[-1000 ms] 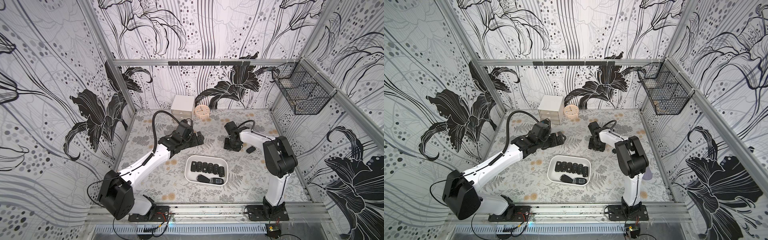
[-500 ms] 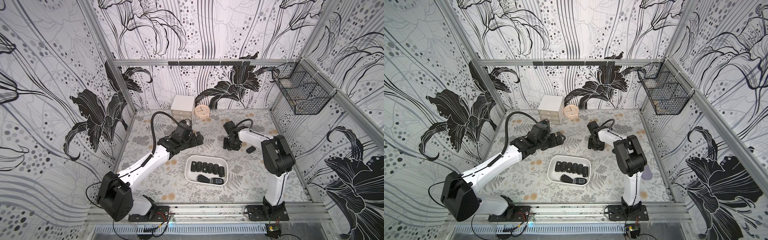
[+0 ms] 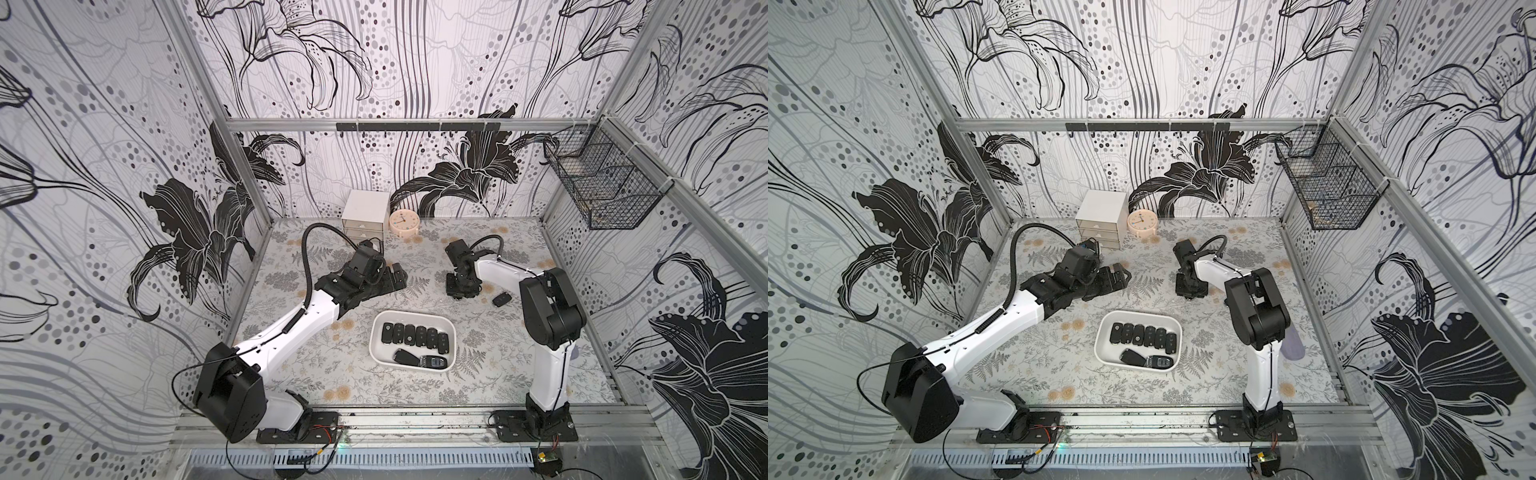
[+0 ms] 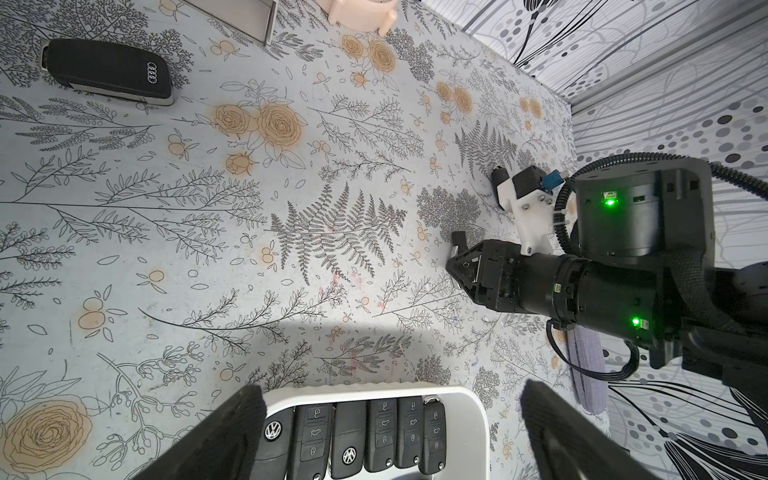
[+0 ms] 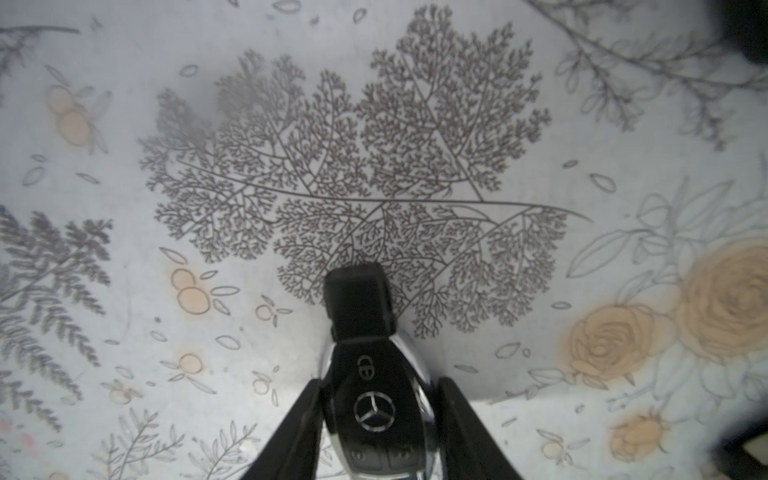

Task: Place the car key into the storage box
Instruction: Pick up the car key from the center of the board, then place the car key in the storage box.

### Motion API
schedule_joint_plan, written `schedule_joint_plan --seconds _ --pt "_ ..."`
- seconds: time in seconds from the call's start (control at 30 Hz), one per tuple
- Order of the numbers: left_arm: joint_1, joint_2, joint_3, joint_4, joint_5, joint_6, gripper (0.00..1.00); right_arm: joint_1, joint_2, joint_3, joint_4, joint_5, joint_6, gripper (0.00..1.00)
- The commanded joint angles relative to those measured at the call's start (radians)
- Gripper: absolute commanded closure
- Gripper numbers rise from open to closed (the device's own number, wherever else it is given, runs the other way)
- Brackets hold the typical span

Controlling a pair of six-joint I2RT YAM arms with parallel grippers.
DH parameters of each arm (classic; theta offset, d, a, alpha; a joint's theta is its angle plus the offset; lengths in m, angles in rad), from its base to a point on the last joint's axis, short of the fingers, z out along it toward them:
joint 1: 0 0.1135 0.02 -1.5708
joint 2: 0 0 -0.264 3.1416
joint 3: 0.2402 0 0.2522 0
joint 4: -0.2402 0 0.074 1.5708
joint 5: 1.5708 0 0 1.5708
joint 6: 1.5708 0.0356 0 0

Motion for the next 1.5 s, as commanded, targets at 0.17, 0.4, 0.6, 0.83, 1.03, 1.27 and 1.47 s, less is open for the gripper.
schedule_joint_plan --seconds 0.17,0.4,0.6,0.83,1.03,1.27,1.47 --pt "0.001 0.006 0.019 0.025 -0.010 0.004 0.01 0.005 0.031 -0.013 -0.017 -0.033 -0.006 0.75" --pt "0.001 -0.007 0.012 0.025 -0.016 0.004 0.01 0.005 -0.072 -0.039 -0.027 -0.038 0.025 0.72" --pt "0.001 -0.040 -0.005 0.015 -0.034 0.005 0.01 0.035 -0.201 -0.077 -0.044 -0.044 0.062 0.72" --pt "0.002 -0.116 -0.049 -0.018 -0.066 0.005 0.01 0.151 -0.335 -0.125 -0.065 -0.031 0.138 0.73" --pt "0.001 -0.203 -0.100 -0.074 -0.090 0.004 0.01 0.300 -0.417 -0.129 -0.068 0.003 0.224 0.73" --pt "0.002 -0.320 -0.169 -0.125 -0.116 -0.010 0.01 0.502 -0.369 -0.102 -0.013 0.024 0.327 0.73" --pt "0.002 -0.385 -0.190 -0.173 -0.124 -0.021 0.01 0.638 -0.245 -0.048 0.038 0.015 0.386 0.73"
